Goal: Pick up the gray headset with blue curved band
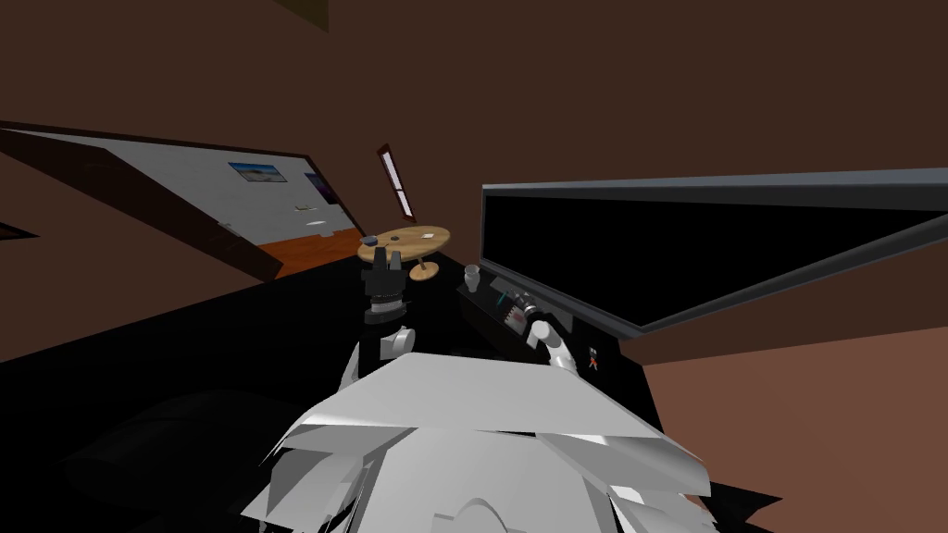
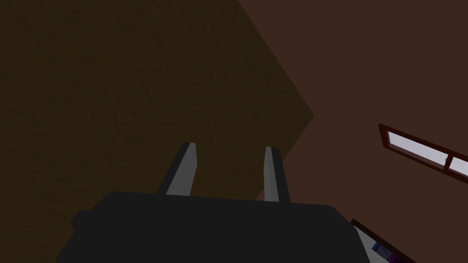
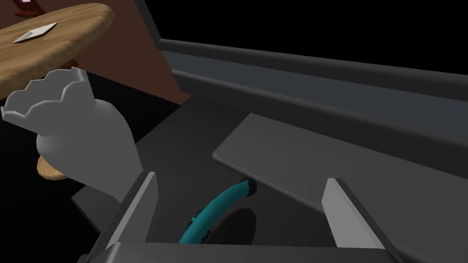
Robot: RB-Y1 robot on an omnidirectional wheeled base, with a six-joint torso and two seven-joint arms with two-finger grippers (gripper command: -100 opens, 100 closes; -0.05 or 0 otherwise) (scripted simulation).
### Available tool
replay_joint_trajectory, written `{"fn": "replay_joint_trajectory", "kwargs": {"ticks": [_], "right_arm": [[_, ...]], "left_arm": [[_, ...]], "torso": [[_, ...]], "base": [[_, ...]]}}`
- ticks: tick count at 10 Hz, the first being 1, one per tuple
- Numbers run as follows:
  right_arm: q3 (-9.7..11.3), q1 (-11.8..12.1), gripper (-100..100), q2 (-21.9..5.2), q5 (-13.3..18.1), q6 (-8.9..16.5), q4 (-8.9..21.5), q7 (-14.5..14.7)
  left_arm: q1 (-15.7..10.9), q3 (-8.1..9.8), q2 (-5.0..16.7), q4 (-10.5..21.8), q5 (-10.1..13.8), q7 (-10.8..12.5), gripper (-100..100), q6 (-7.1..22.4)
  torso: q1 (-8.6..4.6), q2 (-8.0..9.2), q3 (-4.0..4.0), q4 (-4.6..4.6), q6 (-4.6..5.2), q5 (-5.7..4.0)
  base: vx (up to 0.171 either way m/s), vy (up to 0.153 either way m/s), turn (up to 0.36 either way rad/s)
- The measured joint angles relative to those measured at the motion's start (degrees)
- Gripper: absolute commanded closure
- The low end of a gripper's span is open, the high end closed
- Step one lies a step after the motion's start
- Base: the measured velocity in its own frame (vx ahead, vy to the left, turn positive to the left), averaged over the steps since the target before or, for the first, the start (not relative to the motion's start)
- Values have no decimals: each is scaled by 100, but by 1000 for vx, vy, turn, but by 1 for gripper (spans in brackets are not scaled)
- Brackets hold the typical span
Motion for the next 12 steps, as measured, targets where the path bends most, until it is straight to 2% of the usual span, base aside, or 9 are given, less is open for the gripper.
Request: {"fn": "replay_joint_trajectory", "kwargs": {"ticks": [1, 3, 4, 6, 8, 10, 12], "right_arm": [[80, -82, -100, -114, -282, 91, 196, -162], [-21, -259, -100, -8, -356, 390, 440, -472], [16, -370, -100, -14, -527, 512, 667, -631], [52, -431, -100, -76, -776, 668, 860, -865], [42, -589, -100, -128, -1046, 969, 1165, -1203], [56, -644, -100, -150, -1184, 1124, 1313, -1434], [78, -793, -100, -212, -1414, 1308, 1599, -1692]], "left_arm": [[0, 0, 0, 0, 0, 0, 0, 0], [0, 0, 0, 0, 0, 0, 0, 0], [0, 0, 0, 0, 0, 0, 0, 0], [0, 0, 0, 0, 0, 0, 0, 0], [0, 0, 0, 0, 0, 0, 0, 0], [0, 0, 0, 0, 0, 0, 0, 0], [0, 0, 0, 0, 0, 0, 0, 0]], "torso": [[0, -2, -1, 0, -1, 0], [2, -3, -1, 0, -1, 0], [-1, -1, -1, 0, -1, 0], [-1, 0, 0, 0, 0, 0], [0, -1, -1, 0, 0, 0], [-1, 1, 1, 0, 1, 0], [0, 0, 0, 0, 1, 0]], "base": [[13, 18, 8], [9, 12, -7], [4, 6, 15], [12, 15, -18], [8, 12, 20], [8, 11, -1], [10, 14, -2]]}}
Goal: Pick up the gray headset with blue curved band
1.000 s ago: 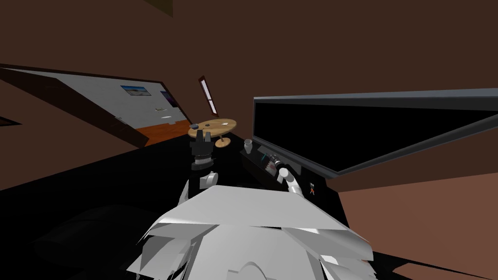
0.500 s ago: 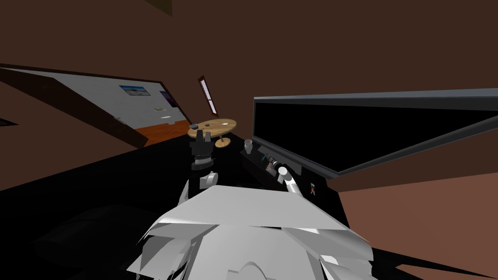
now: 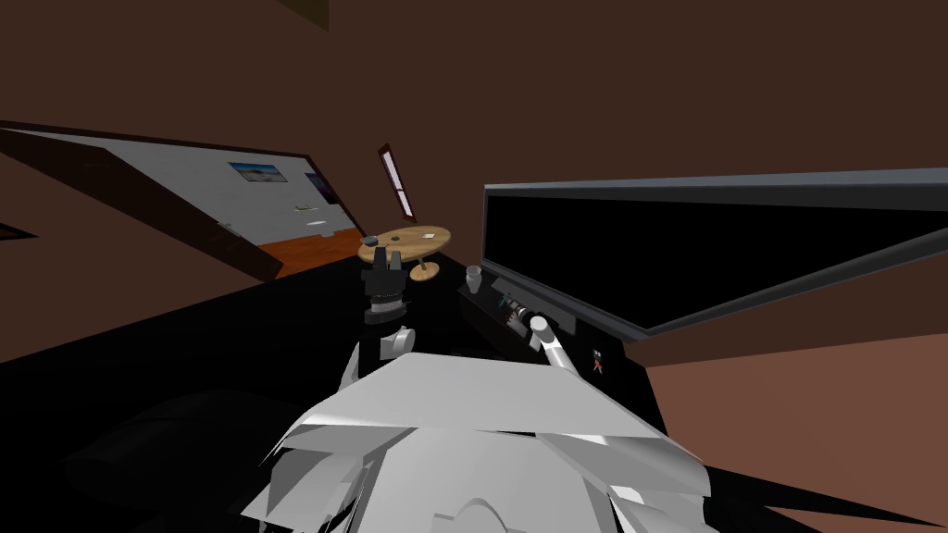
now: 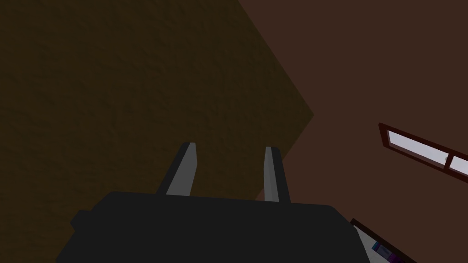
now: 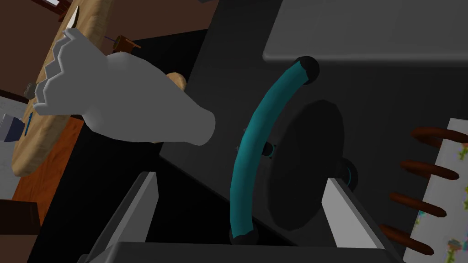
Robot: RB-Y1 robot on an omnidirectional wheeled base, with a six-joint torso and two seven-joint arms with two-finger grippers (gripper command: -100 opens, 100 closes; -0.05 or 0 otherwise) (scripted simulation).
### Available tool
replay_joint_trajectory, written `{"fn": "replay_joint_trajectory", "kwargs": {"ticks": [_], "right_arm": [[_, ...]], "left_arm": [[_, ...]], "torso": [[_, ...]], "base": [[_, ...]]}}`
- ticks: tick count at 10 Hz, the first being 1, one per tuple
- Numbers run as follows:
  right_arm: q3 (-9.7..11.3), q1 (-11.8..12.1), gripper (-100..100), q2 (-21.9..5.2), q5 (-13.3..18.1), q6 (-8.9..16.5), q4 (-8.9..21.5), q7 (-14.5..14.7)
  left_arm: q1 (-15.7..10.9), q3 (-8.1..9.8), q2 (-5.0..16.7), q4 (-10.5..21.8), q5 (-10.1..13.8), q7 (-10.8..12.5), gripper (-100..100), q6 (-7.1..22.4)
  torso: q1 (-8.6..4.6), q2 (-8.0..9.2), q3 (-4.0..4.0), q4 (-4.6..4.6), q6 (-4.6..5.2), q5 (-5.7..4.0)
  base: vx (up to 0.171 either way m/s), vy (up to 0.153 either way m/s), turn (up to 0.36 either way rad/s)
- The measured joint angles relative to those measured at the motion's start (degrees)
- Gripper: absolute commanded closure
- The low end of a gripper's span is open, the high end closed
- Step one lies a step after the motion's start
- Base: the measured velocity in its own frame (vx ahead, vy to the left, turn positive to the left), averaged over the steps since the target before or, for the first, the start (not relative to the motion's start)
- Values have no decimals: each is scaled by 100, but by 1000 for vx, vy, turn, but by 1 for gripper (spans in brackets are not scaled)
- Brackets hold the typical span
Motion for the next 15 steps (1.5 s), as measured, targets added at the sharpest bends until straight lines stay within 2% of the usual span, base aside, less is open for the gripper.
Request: {"fn": "replay_joint_trajectory", "kwargs": {"ticks": [3, 4, 5, 8, 9, 13, 15], "right_arm": [[13, -80, -100, -113, -249, 283, 209, -380], [13, -84, 0, -118, -260, 303, 220, -404], [13, -84, -100, -117, -259, 301, 219, -402], [-73, -135, -100, 61, -231, 73, 450, -298], [-75, -136, 100, 66, -230, 59, 457, -292], [-75, -136, 100, 65, -230, 60, 456, -293], [-75, -136, -100, 65, -230, 60, 456, -293]], "left_arm": [[0, 0, 0, 0, 0, 0, 0, 0], [0, 0, 0, 0, 0, 0, 0, 0], [0, 0, 0, 0, 0, 0, 0, 0], [-1, 0, 0, 0, 0, 0, 0, 0], [0, 0, 0, 0, 0, 0, 0, 0], [0, 0, 0, 0, 0, 0, 0, 0], [0, 0, 0, 0, 0, 0, 0, 0]], "torso": [[0, 0, 0, 0, -1, 0], [-1, 2, 1, 0, 0, 0], [-3, 4, 2, 1, 0, -1], [-17, 16, 9, 3, -1, -4], [-11, 11, 7, 3, 1, -3], [-5, 5, 3, 1, 0, -1], [-4, 5, 3, 1, 0, -1]], "base": [[8, 10, -2], [0, 0, 0], [-24, -29, 97], [-25, -30, 81], [0, 0, 0], [0, 0, 0], [0, 0, 0]]}}
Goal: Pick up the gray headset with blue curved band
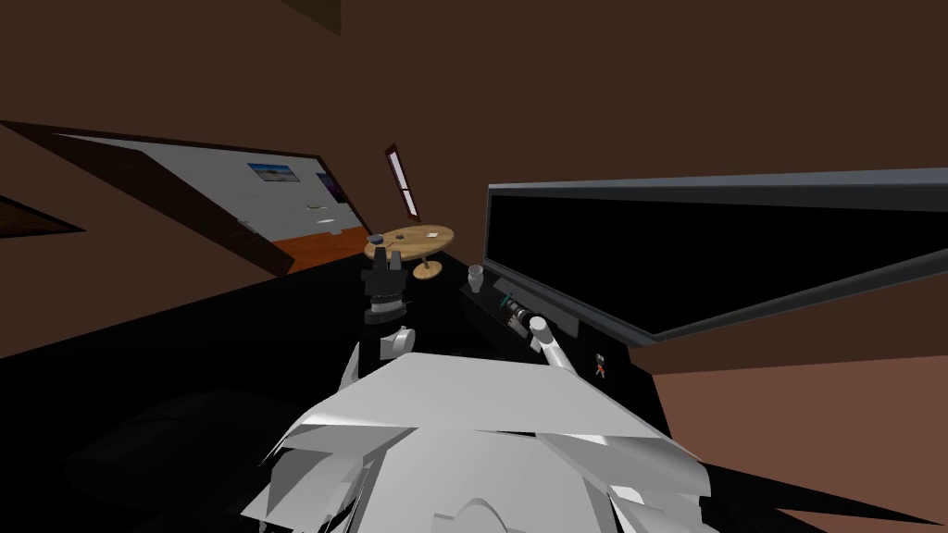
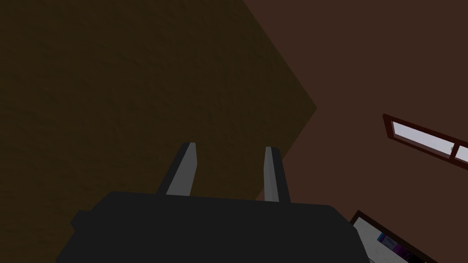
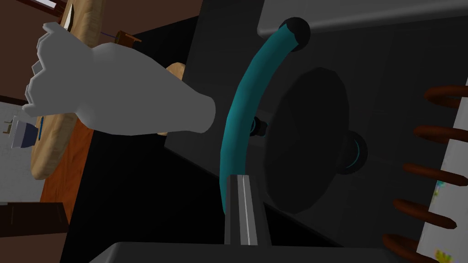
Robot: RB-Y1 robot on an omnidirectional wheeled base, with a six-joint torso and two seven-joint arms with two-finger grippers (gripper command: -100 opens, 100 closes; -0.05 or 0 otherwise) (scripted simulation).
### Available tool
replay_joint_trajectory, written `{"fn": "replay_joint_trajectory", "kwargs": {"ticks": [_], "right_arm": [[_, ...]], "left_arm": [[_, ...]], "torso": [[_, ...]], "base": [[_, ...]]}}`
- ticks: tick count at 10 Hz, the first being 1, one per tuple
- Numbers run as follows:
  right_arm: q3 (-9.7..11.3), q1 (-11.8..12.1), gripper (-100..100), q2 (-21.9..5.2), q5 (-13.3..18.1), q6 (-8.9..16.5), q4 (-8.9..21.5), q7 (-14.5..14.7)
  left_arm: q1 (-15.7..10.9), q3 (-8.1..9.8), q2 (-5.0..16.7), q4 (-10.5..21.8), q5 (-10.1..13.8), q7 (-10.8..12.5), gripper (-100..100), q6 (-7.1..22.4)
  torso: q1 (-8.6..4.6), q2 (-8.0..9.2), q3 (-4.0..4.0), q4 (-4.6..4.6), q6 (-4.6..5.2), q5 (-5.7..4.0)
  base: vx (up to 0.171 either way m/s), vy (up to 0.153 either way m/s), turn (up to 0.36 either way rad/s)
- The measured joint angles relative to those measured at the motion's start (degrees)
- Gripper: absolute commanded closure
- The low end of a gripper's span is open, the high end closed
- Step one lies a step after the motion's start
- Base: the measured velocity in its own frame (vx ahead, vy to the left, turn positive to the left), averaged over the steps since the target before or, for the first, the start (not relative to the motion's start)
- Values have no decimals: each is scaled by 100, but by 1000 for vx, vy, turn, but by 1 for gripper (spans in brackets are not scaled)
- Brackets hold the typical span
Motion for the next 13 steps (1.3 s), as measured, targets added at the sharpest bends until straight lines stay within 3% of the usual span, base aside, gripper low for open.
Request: {"fn": "replay_joint_trajectory", "kwargs": {"ticks": [7, 13], "right_arm": [[28, 95, -100, -697, 22, 629, -149, -627], [129, 57, -100, -1231, -24, 1232, -337, -1210]], "left_arm": [[0, 0, 0, 0, 0, 0, 0, 0], [0, 0, 0, 0, 0, 0, 0, 0]], "torso": [[-3, 2, 2, 1, 0, -1], [23, -18, -10, -4, -2, 4]], "base": [[-8, -10, -4], [35, 45, 20]]}}
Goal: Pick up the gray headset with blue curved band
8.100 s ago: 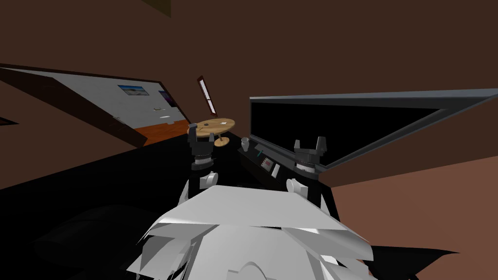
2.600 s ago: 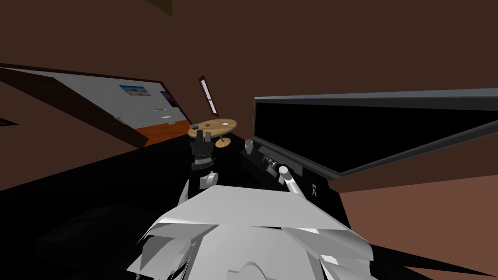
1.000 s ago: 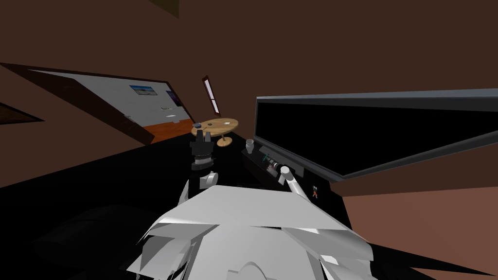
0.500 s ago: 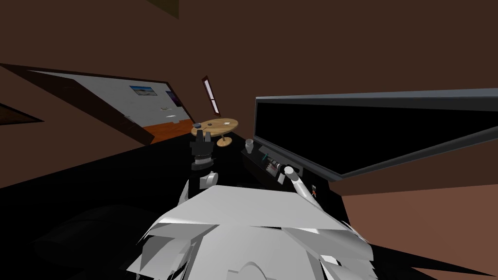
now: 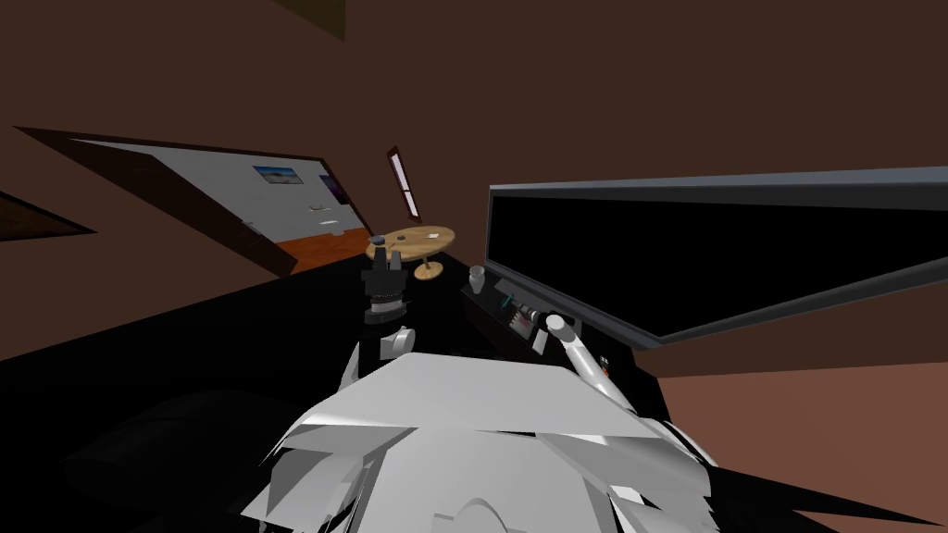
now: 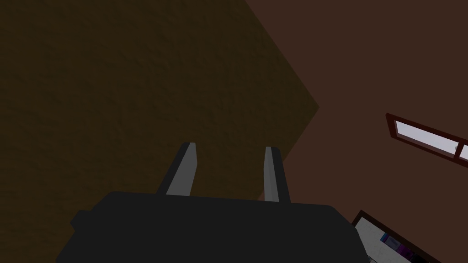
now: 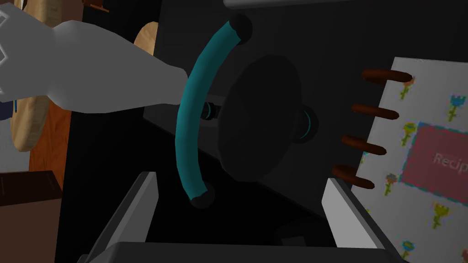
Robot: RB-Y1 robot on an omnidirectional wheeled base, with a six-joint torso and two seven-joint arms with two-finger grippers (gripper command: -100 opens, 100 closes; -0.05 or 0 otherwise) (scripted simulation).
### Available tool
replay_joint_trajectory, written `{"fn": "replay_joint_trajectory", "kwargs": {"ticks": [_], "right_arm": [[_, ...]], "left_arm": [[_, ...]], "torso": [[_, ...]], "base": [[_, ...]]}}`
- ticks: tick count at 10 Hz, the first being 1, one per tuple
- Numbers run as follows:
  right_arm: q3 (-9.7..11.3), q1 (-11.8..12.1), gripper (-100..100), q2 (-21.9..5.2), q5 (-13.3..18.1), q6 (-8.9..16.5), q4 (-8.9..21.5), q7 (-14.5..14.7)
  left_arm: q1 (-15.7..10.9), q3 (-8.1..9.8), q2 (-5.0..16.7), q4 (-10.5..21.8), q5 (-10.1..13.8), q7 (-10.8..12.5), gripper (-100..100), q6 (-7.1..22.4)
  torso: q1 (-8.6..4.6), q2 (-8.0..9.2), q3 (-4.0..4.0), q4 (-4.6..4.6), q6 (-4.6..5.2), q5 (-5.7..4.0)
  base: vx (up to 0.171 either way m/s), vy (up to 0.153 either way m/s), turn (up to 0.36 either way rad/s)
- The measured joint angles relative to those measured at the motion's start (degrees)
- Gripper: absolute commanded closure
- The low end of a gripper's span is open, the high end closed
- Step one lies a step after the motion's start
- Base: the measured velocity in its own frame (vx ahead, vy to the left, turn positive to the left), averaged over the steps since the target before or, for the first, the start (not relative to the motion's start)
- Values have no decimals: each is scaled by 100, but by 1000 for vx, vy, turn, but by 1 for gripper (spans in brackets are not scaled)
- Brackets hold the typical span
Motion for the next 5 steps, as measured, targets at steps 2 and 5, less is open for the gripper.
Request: {"fn": "replay_joint_trajectory", "kwargs": {"ticks": [2, 5], "right_arm": [[39, -35, -100, -156, -13, 198, -79, -195], [61, -52, -100, -235, -20, 314, -121, -308]], "left_arm": [[0, 0, 0, 0, 0, 0, 0, 0], [0, 0, 0, 0, 0, 0, 0, 0]], "torso": [[12, -10, -6, -2, -2, 3], [-15, 11, 6, 2, 1, -3]], "base": [[74, 91, 62], [16, 19, -9]]}}
